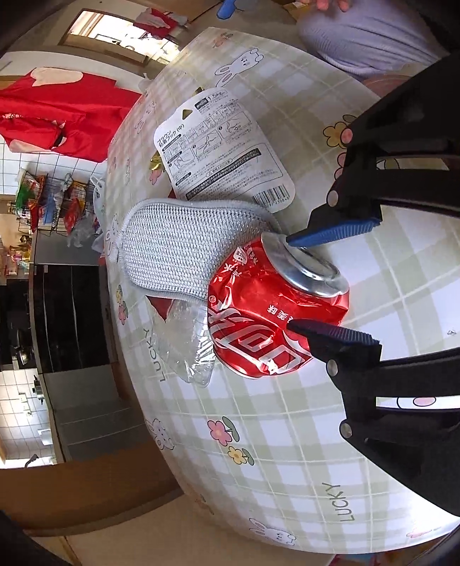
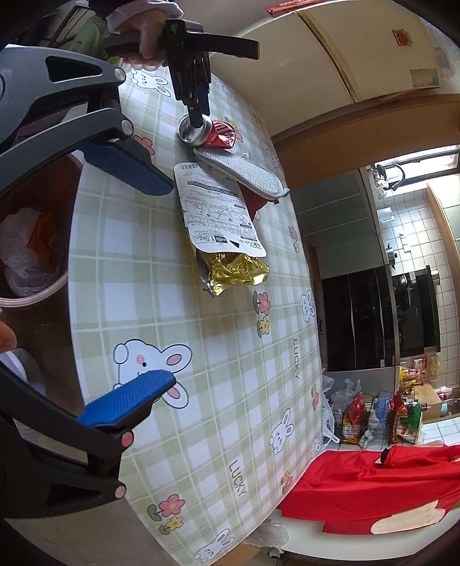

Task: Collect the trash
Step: 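Move the left tool to the crushed red cola can and grasp it, then lift the red can with the left tool while the right tool grasps the white paper sheet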

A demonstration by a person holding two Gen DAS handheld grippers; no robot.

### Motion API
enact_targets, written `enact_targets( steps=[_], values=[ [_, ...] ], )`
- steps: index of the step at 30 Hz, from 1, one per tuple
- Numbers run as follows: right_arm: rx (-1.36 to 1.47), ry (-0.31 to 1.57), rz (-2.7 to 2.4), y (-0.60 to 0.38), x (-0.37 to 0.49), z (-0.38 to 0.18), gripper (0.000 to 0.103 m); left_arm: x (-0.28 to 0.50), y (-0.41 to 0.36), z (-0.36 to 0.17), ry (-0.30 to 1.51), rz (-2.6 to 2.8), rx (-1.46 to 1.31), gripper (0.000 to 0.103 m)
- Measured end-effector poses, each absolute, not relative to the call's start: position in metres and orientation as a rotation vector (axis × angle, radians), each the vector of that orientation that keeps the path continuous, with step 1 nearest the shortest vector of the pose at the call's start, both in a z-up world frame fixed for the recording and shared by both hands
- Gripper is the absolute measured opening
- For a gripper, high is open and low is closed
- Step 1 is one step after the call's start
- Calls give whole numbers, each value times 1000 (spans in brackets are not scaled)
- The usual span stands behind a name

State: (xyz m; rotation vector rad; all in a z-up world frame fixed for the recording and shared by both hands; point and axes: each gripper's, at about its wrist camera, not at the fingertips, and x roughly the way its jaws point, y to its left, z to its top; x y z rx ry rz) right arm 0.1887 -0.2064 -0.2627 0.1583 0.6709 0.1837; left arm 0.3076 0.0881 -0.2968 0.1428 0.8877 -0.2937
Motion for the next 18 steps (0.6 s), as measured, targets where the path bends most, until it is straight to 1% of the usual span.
enact_targets(
  steps=[1, 2, 4, 10, 15, 16, 17, 18],
  values=[
    [154, 670, 188, -206, 192, -264, 97, 309, 89, -299, 891, -289, 135, 25],
    [155, 673, 194, -205, 195, -265, 97, 309, 88, -301, 888, -285, 134, 21],
    [161, 686, 201, -205, 203, -268, 97, 307, 89, -301, 867, -274, 133, 17],
    [160, 727, 276, -196, 230, -273, 97, 291, 109, -282, 794, -249, 23, 16],
    [189, 665, 313, -192, 261, -265, 97, 265, 126, -262, 712, -221, -99, 16],
    [196, 659, 331, -191, 267, -264, 93, 259, 128, -259, 695, -215, -130, 16],
    [195, 654, 350, -187, 273, -264, 78, 252, 130, -257, 680, -207, -159, 16],
    [184, 659, 362, -183, 280, -265, 73, 244, 132, -255, 658, -197, -191, 16]
  ],
)
